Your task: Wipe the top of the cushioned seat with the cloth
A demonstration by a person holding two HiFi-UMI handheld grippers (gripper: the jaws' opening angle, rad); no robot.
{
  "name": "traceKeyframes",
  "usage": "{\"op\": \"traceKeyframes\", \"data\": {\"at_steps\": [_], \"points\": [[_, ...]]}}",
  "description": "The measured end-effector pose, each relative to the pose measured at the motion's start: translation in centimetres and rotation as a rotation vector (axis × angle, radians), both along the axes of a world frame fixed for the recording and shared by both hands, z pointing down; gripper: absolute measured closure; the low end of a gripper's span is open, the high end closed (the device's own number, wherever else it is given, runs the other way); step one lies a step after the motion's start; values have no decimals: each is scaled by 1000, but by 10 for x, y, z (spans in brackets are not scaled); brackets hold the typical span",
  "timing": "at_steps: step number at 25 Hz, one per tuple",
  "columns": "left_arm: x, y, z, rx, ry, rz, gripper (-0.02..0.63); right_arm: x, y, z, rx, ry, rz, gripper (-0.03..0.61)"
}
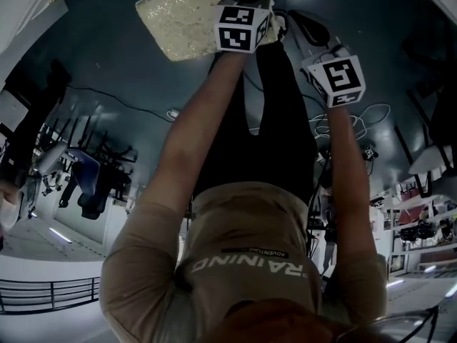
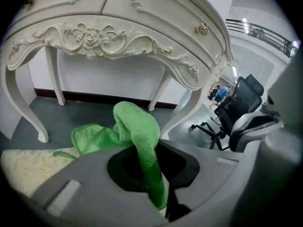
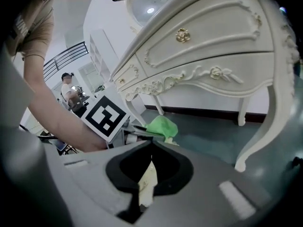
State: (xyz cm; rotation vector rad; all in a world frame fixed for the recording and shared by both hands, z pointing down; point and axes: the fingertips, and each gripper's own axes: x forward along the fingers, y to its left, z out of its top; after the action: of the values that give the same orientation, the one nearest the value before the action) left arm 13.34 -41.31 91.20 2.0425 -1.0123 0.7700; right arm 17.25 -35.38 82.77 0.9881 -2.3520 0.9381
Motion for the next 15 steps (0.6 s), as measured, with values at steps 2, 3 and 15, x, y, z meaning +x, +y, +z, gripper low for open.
{"op": "traceKeyframes", "data": {"at_steps": [2, 3, 15], "points": [[22, 1, -1, 2, 11, 19, 566, 22, 4, 5, -6, 6, 25, 577], [31, 3, -3, 3, 18, 31, 566, 31, 6, 7, -8, 9, 38, 577], [14, 20, -82, 98, 153, 32, 566, 6, 16, -19, 26, 17, 23, 577]]}}
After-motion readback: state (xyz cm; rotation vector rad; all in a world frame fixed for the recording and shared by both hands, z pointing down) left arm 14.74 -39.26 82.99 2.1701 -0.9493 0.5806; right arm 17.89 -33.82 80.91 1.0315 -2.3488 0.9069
